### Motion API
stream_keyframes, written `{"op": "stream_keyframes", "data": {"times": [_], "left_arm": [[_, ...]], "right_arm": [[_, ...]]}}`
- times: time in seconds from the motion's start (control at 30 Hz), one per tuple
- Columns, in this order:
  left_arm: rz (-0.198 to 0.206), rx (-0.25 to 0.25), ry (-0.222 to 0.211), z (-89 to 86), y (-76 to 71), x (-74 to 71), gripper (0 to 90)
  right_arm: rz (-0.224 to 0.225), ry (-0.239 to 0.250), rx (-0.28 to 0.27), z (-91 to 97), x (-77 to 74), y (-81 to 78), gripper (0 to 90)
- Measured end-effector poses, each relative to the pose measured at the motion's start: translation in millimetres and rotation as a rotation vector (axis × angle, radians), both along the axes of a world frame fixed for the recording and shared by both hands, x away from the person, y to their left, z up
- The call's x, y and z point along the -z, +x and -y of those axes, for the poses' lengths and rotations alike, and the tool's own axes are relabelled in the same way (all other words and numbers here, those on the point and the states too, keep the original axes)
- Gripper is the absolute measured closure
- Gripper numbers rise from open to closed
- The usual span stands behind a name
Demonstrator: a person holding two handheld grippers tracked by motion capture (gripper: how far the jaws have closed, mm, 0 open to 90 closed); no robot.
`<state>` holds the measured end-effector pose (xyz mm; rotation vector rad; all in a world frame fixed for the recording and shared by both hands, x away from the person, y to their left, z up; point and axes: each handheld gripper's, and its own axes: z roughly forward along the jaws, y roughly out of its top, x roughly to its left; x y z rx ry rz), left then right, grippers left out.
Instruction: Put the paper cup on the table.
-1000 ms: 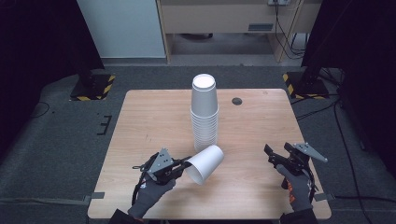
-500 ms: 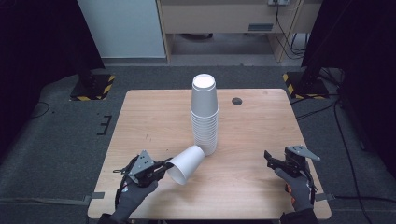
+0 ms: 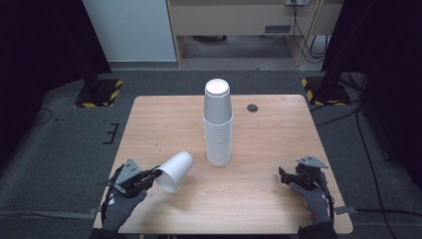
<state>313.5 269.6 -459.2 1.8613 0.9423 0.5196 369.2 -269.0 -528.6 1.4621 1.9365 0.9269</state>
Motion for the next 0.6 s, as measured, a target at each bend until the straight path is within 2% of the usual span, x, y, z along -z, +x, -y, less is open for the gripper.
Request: {"op": "stream_keyframes", "data": {"times": [0.3,0.6], "left_arm": [[-0.064,-0.082,0.055,-21.3,11.2,-3.7,85.9],[-0.127,-0.149,0.086,-42.3,15.7,-10.7,85.9]], "right_arm": [[-0.061,-0.058,-0.015,-2.8,9.0,3.8,9.8],[-0.075,-0.043,-0.014,-3.0,9.7,4.8,9.7]]}}
